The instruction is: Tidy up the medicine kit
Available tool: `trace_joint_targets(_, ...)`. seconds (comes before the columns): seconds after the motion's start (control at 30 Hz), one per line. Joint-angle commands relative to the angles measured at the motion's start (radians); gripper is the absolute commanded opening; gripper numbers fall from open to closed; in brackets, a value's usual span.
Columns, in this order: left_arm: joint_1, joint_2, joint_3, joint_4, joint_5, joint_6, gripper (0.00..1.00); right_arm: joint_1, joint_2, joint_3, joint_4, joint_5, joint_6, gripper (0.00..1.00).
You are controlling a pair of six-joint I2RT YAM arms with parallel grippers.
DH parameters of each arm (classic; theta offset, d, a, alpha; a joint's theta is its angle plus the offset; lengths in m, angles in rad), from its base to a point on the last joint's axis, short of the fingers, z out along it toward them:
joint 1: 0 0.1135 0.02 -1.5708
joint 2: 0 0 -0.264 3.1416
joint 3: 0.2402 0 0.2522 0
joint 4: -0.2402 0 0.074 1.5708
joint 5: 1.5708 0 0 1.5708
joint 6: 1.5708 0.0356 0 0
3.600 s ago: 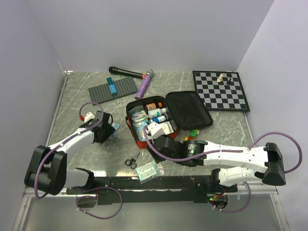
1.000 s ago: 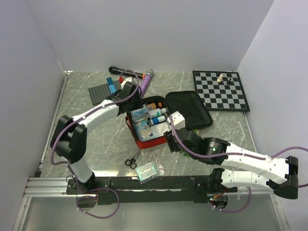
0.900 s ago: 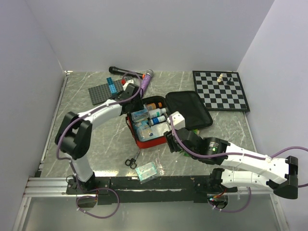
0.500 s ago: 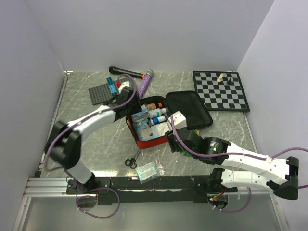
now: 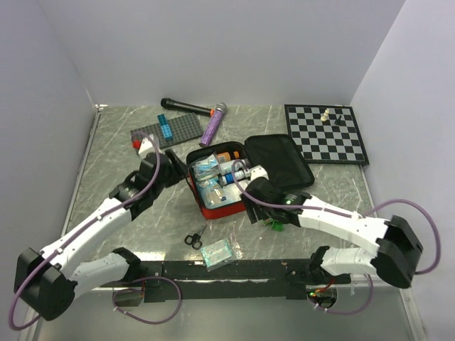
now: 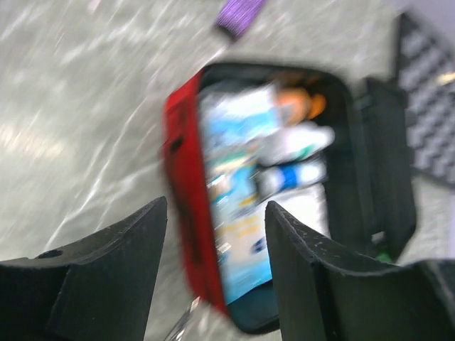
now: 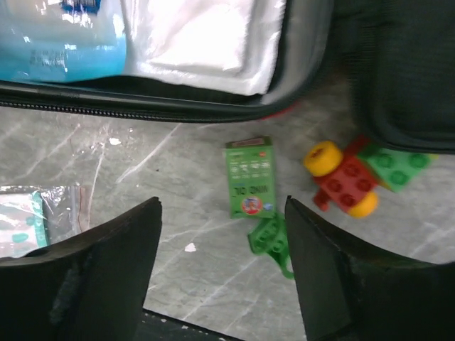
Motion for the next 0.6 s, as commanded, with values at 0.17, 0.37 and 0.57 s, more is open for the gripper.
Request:
trace_joint_targets(0.17, 0.005, -0.221, -0.149, -0.096, -0.051, -0.090, 0.68, -0.019, 0.188, 0.020, 0.069, -0.053, 0.028, 0.79)
trace_joint_targets(0.37, 0.005, -0.309, -0.182, -0.119, -0.080, -0.086, 0.72, -0.053, 0.223, 0.013, 0.064, -0.045, 0.063, 0.78)
trace_joint_targets(0.57, 0.006, -0.292, -0.185, -0.124, -0.068, -0.076, 0.73, -0.084, 0.282, 0.017, 0.069, -0.077, 0.087, 0.77)
